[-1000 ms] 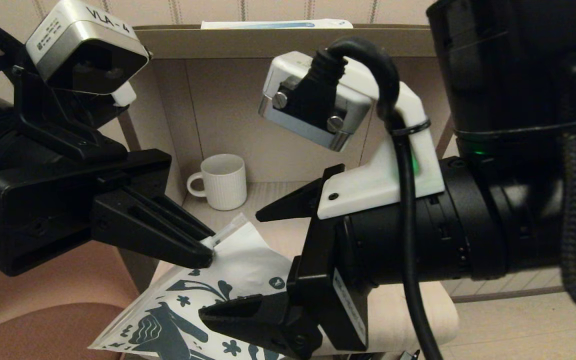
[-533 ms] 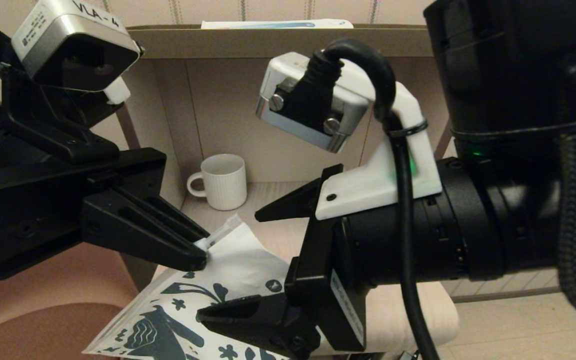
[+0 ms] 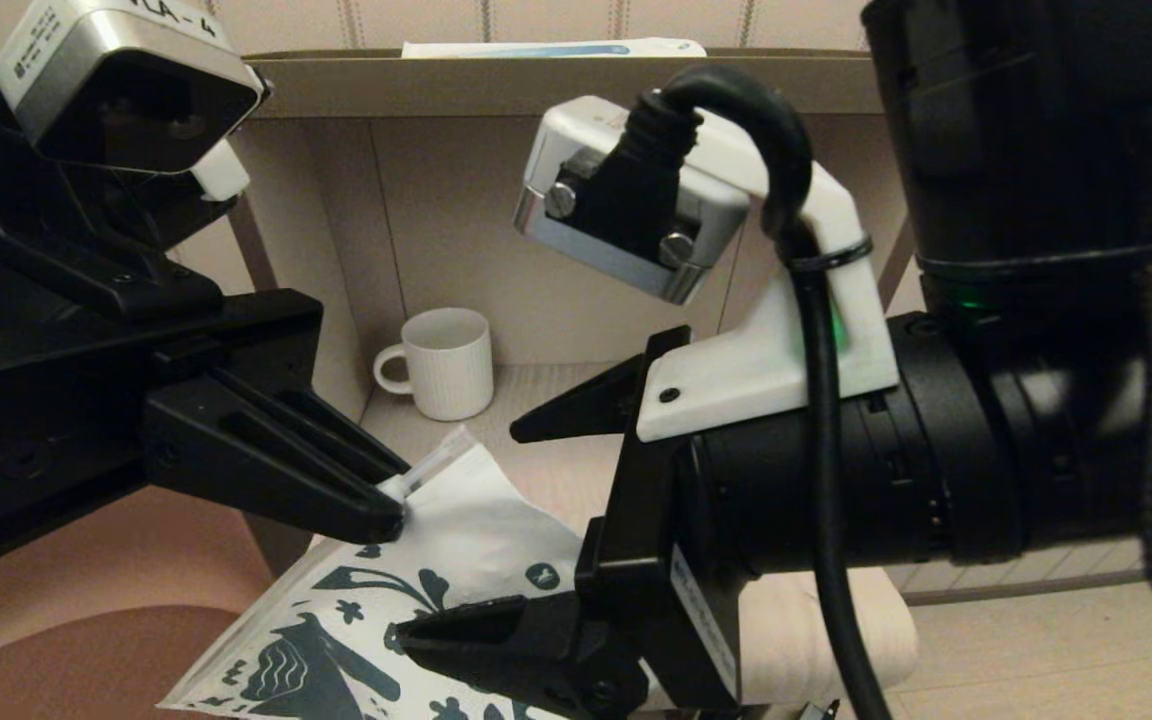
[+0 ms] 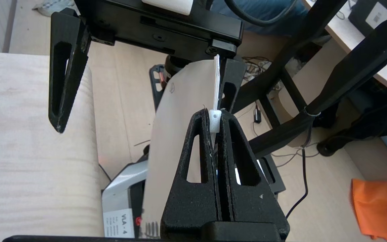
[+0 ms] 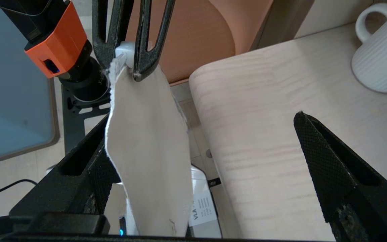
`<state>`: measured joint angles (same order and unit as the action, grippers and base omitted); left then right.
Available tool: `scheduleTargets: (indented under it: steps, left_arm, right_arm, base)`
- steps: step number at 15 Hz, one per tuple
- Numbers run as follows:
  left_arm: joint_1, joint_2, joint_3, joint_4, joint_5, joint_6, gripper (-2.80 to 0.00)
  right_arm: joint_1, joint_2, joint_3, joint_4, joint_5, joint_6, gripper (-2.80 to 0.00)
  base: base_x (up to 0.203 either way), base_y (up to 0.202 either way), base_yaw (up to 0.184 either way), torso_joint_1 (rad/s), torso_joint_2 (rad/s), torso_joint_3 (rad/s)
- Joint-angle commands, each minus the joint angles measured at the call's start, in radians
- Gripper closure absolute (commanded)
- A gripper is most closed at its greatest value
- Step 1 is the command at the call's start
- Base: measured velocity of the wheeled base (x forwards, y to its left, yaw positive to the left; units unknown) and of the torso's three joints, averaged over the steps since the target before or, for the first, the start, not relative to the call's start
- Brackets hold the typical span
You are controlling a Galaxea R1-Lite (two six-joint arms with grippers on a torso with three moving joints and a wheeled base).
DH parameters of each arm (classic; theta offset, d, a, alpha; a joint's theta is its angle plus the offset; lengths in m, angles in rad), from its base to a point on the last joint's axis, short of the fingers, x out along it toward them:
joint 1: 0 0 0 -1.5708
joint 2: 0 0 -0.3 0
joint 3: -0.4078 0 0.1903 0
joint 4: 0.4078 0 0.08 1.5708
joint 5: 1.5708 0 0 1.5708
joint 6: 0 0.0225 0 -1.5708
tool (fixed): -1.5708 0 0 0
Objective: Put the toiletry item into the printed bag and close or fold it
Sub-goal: Hand it to the other hand
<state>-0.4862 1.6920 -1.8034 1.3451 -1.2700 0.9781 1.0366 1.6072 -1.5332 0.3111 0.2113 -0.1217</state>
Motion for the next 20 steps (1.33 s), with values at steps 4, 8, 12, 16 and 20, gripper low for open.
scheduleTargets:
  steps: [4, 8, 12, 16, 20]
  left_arm:
    - [0.015, -0.002, -0.001, 0.006, -0.019, 0.005, 0.00]
    - [0.017, -0.009, 0.003, 0.008, -0.020, 0.005, 0.00]
    - [0.021, -0.010, 0.017, 0.005, -0.020, 0.007, 0.00]
    - [0.051, 0.005, 0.050, -0.012, -0.020, 0.013, 0.00]
    - [0.065, 0.052, 0.053, -0.040, -0.019, 0.017, 0.00]
  right_arm:
    - [-0.001, 0.017, 0.002, -0.003, -0.065, -0.063, 0.00]
    - [0.000, 0.032, -0.035, 0.002, -0.067, -0.053, 0.00]
    - [0.003, 0.031, -0.030, 0.002, -0.067, -0.048, 0.00]
    - [0.003, 0.021, -0.001, 0.002, -0.067, -0.045, 0.00]
    - [0.016, -0.028, 0.067, -0.001, -0.046, -0.051, 0.00]
  base:
    - [0.000, 0.000, 0.000, 0.000, 0.00, 0.000]
    - [0.000, 0.000, 0.000, 0.000, 0.00, 0.000]
    - [0.000, 0.000, 0.000, 0.000, 0.00, 0.000]
    - [0.000, 0.000, 0.000, 0.000, 0.00, 0.000]
    - [0.000, 0.000, 0.000, 0.000, 0.00, 0.000]
